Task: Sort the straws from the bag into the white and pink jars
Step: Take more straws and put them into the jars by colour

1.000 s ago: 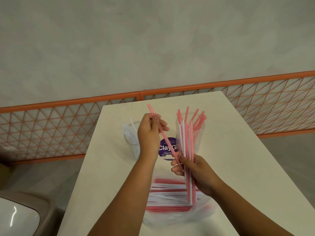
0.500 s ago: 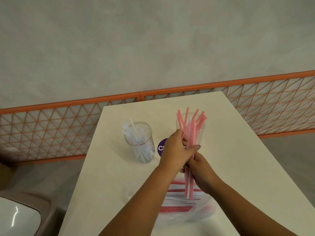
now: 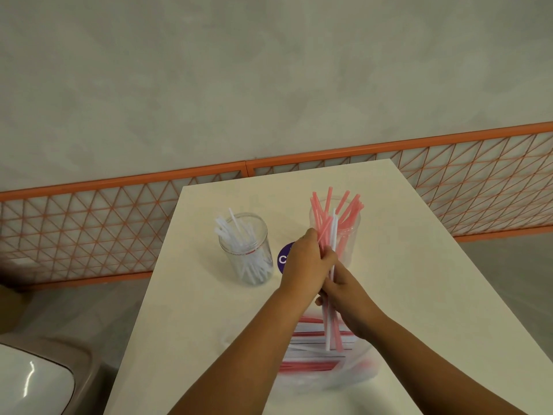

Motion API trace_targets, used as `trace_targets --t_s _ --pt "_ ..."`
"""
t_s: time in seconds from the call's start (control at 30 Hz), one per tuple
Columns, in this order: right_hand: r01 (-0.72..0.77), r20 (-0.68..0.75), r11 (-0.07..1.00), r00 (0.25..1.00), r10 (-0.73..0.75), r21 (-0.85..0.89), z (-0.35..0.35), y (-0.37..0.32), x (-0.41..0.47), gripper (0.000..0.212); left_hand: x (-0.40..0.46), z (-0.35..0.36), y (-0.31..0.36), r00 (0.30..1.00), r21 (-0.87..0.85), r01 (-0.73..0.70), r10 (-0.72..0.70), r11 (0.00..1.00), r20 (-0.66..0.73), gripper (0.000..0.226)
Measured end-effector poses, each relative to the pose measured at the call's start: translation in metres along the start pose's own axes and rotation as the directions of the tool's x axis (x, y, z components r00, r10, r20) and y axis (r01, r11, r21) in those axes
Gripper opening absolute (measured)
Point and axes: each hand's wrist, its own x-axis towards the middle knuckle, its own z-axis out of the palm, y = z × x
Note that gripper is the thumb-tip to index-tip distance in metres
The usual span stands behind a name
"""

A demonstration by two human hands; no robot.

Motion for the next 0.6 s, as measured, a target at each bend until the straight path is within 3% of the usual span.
trace_targets --t_s 0.07,0.23,0.37,0.5,0.6 --pt "0.012 0.003 1.0 1.0 -0.012 -0.019 -0.001 -0.001 -0.001 0.029 0.003 -0.001 -0.001 0.999 -0.035 0.035 -0.035 0.999 0.005 0.019" --pt "0.004 -0.016 0.996 1.0 -0.003 0.093 -0.005 -0.006 -0.005 0.026 0.014 -0.012 -0.006 0.988 -0.344 0.132 -0.15 0.93 -0.027 0.009" --pt "0.013 -0.039 0.994 0.999 -0.009 0.107 -0.005 -0.008 -0.006 0.022 0.021 -0.022 -0.008 0.975 -0.548 0.09 -0.186 0.832 -0.121 0.008" --pt "0.008 -0.077 0.984 0.997 0.006 0.18 -0.008 -0.002 -0.005 0.025 0.03 -0.039 -0.012 0.954 -0.764 0.035 -0.249 0.645 -0.166 0.013" --pt "-0.004 -0.069 0.977 0.997 0.019 0.213 -0.01 0.003 -0.005 0.031 0.032 -0.05 -0.014 0.948 -0.789 0.011 -0.256 0.614 -0.187 0.017"
